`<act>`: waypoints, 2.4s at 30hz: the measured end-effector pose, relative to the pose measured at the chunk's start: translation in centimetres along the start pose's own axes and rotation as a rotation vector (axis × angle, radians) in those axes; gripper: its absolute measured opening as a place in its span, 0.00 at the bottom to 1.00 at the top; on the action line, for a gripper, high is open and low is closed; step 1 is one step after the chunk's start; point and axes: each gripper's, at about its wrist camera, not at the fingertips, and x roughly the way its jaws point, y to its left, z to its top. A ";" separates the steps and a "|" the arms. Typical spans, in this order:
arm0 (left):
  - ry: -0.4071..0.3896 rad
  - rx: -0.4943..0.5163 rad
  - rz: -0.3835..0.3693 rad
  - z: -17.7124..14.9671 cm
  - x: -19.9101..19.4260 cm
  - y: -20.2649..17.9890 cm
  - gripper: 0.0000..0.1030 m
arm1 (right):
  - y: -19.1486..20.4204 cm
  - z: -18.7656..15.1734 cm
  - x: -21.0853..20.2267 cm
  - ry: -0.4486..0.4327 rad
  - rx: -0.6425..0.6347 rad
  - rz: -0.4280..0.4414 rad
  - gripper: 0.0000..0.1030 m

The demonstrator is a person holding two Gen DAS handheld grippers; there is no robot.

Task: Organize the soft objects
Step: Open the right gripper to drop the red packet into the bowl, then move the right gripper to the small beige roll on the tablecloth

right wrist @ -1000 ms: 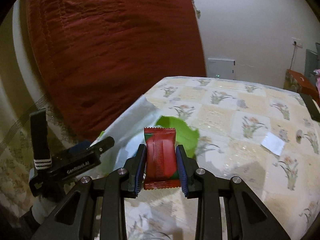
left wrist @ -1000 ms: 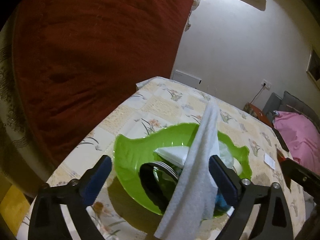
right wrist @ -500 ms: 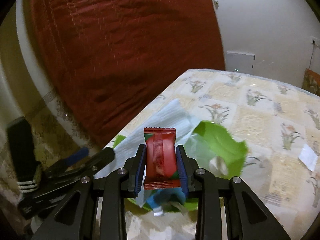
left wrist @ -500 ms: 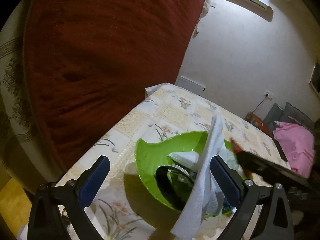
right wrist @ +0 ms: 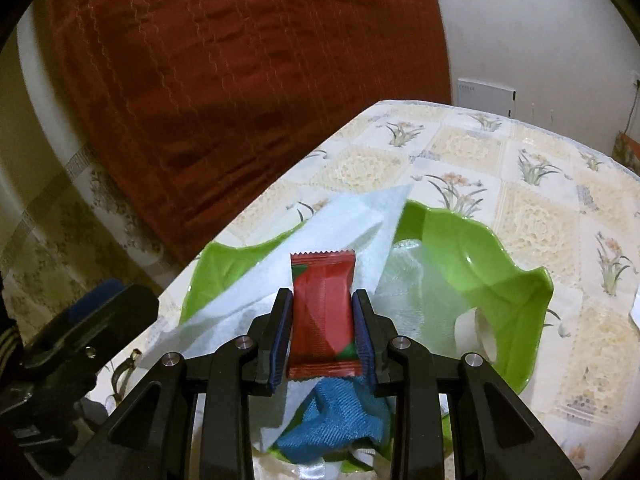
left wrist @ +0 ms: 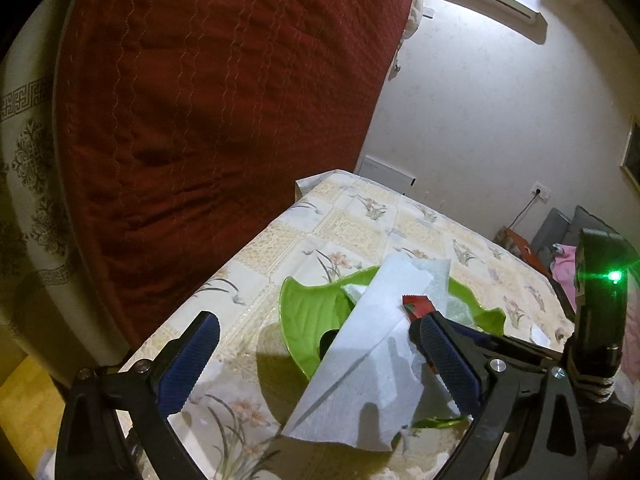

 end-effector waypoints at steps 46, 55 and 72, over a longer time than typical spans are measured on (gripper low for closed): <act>-0.004 0.200 -0.120 -1.1 -1.2 -12.5 1.00 | -19.8 -7.2 -14.2 -0.151 0.295 -0.360 0.49; 0.039 0.307 -0.184 -3.0 -0.3 -17.5 1.00 | -26.0 -8.5 -15.3 -0.144 0.399 -0.429 0.49; 0.134 0.419 -0.219 -6.0 2.5 -22.2 1.00 | -31.6 -5.9 -13.3 -0.140 0.448 -0.460 0.49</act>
